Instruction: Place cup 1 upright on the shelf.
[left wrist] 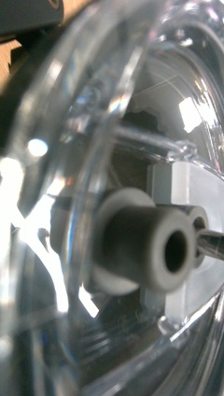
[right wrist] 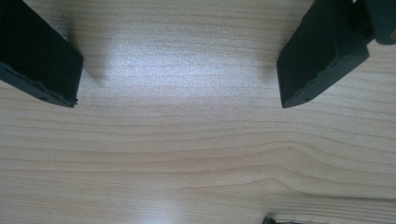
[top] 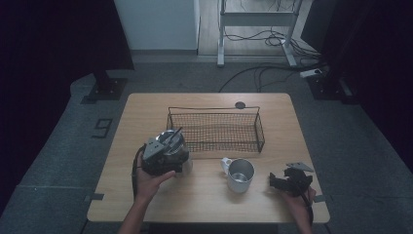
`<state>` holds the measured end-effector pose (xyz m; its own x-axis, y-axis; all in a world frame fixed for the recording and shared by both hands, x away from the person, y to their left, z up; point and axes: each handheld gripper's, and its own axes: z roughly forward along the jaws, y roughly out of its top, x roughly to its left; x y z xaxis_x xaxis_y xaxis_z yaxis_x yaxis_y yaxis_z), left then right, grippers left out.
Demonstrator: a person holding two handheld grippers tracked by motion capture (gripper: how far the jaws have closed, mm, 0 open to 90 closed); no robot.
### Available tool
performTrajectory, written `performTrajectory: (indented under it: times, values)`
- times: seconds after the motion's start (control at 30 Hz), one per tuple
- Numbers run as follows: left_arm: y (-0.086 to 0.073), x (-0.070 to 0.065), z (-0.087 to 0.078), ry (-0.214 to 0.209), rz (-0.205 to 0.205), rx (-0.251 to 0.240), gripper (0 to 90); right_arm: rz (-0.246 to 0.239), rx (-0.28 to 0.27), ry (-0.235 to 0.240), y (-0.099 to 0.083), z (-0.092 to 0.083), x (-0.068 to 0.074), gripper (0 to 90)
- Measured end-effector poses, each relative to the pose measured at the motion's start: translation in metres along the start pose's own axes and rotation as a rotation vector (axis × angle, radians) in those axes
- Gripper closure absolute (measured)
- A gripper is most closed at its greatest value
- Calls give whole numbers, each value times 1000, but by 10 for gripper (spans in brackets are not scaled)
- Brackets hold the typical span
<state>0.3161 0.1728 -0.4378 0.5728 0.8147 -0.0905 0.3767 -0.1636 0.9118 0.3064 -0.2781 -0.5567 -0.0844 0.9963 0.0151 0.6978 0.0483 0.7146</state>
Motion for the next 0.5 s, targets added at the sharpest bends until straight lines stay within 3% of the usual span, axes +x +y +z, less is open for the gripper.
performTrajectory:
  times: [0.5]
  values:
    - [15, 0, -1, -5, 2, -18, 41, 0, 0, 0, 0, 0, 0, 2]
